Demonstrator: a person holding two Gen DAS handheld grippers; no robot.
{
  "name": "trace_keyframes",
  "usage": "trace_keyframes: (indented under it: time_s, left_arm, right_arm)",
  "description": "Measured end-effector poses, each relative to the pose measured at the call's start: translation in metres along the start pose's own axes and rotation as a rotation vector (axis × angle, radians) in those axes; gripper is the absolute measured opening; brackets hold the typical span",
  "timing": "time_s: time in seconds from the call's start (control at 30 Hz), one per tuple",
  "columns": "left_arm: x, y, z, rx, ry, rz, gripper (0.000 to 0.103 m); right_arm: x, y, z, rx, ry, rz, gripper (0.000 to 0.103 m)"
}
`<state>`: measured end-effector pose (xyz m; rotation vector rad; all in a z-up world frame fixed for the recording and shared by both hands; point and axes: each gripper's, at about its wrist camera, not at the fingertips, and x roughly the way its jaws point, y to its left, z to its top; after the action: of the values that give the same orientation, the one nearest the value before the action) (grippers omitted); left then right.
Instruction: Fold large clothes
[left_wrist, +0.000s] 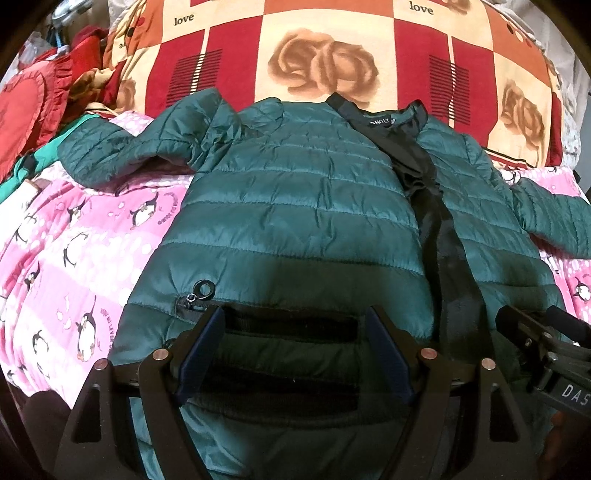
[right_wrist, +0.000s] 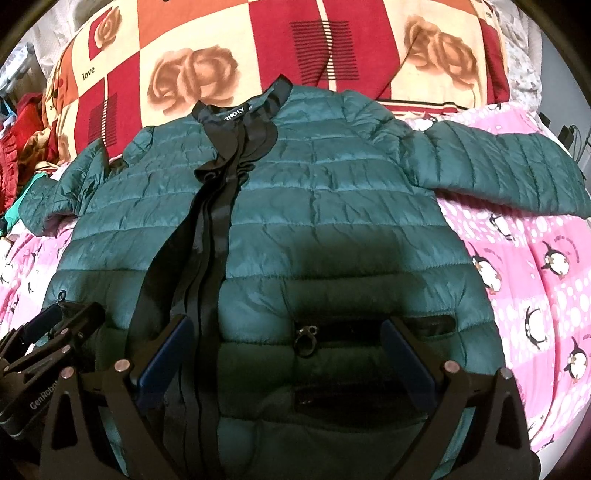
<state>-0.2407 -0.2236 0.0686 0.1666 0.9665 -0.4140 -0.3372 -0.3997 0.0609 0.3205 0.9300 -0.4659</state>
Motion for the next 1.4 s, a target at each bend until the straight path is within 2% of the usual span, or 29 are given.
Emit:
trace_keyframes:
  time_s: [0.33, 0.67, 1.4]
  left_arm:
    - [0.003, 0.001, 0.004, 0.005, 0.001, 0.012, 0.052]
    - [0.007, 0.006, 0.009, 0.002, 0.000, 0.026, 0.052]
    - [0.022, 0.025, 0.040, -0.036, -0.018, 0.068, 0.052]
  right_arm:
    - [0.003, 0.001, 0.004, -0.010, 0.001, -0.018, 0.103]
    - [0.004, 0.000, 0.012, 0.007, 0.004, 0.014, 0.103]
    - [0.020, 0.015, 0.047, -0.009, -0.010, 0.021, 0.103]
